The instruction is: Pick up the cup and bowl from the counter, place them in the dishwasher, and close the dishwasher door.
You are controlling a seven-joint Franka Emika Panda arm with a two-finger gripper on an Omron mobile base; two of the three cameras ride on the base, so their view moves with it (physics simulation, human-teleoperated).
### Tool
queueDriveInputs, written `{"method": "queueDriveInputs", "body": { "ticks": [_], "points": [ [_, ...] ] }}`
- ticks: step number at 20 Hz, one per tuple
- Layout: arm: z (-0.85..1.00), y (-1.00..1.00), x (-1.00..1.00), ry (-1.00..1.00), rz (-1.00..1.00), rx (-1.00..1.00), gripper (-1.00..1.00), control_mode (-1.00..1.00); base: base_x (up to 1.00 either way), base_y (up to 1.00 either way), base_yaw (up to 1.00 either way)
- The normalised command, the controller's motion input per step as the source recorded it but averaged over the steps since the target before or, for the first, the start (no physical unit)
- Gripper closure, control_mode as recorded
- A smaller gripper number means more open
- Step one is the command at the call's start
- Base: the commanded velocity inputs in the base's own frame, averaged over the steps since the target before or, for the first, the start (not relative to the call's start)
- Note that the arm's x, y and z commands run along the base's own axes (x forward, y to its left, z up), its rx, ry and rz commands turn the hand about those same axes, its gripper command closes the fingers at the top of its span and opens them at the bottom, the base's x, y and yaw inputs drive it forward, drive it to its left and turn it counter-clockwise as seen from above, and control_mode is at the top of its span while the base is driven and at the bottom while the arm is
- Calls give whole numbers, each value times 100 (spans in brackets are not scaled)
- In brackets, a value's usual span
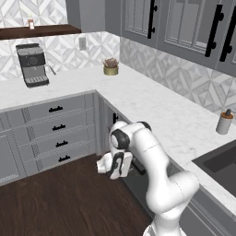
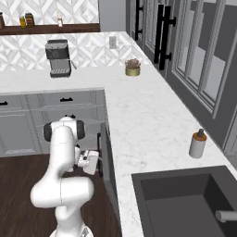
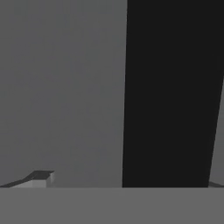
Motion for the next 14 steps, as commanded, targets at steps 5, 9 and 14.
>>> {"method": "queueDriveInputs", "body": {
  "ticks": [5, 9, 14],
  "points": [
    [-25, -100, 100, 8, 5, 0, -100, -100, 0, 0, 0],
    [-51, -100, 100, 4, 8, 0, -100, -100, 0, 0, 0],
    [-94, -100, 100, 5, 17, -6, -100, -100, 0, 0, 0]
  ]
}}
